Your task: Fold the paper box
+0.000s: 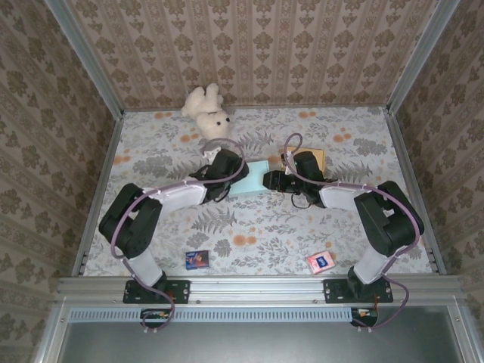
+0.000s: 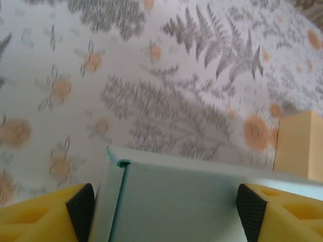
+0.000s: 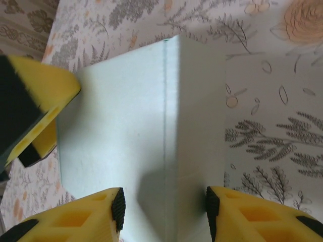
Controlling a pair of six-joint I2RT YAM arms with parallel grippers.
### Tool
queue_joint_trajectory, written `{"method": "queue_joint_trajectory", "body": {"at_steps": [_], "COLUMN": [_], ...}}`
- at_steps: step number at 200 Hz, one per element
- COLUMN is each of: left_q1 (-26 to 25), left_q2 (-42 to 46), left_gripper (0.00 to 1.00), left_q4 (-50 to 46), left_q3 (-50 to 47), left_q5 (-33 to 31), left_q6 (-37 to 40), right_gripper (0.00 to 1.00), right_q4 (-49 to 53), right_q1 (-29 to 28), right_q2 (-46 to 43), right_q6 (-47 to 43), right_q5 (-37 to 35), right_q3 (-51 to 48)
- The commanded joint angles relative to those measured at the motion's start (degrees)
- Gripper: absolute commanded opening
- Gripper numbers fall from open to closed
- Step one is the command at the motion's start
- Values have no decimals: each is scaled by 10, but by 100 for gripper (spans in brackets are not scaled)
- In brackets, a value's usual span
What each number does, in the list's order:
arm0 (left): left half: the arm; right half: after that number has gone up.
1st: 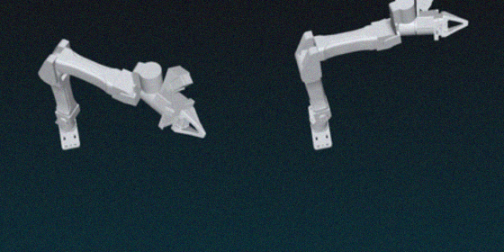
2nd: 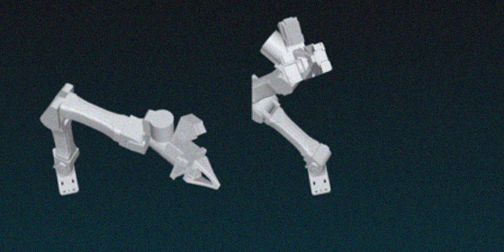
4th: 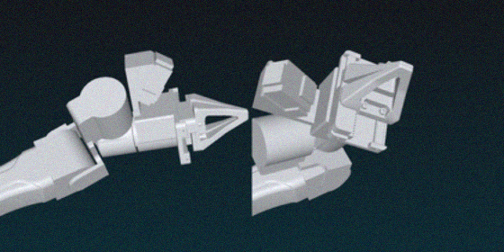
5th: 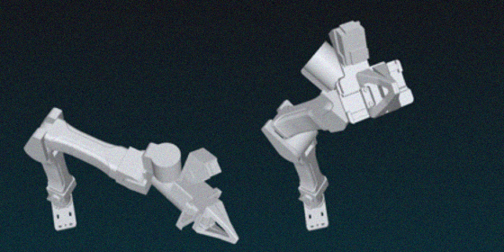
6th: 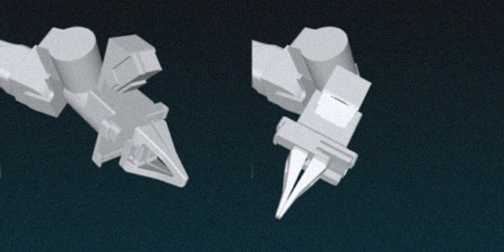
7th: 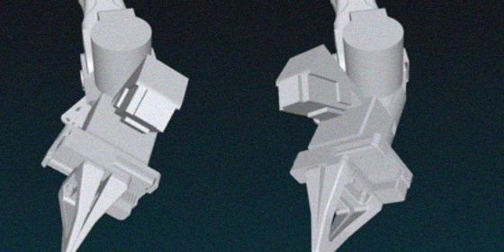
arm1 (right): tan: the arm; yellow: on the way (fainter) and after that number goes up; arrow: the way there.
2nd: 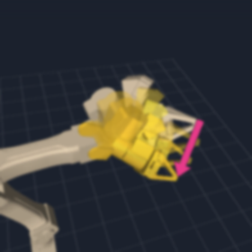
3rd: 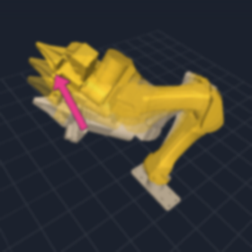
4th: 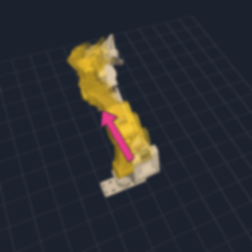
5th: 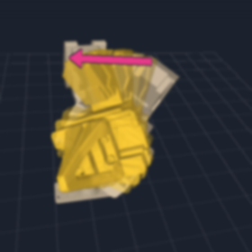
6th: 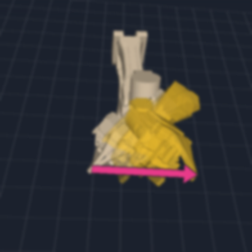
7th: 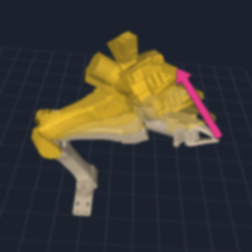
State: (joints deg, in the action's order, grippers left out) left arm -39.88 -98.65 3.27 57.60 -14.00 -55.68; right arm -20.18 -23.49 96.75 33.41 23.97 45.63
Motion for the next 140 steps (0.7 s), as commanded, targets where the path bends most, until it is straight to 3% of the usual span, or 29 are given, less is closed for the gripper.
{"method": "queue_joint_trajectory", "body": {"at_steps": [1,81,140], "left_q1": [14,82,95], "left_q2": [-26,-128,-161], "left_gripper": [78,78,79], "left_q4": [-22,-53,-46], "left_q3": [61,182,203], "left_q5": [29,69,56], "left_q6": [41,76,97], "right_gripper": [48,48,48], "right_q4": [-43,-43,-47], "right_q1": [-12,-13,-13], "right_q2": [19,122,160], "right_q6": [16,18,17], "right_q5": [11,-14,-37], "right_q3": [46,150,172]}}
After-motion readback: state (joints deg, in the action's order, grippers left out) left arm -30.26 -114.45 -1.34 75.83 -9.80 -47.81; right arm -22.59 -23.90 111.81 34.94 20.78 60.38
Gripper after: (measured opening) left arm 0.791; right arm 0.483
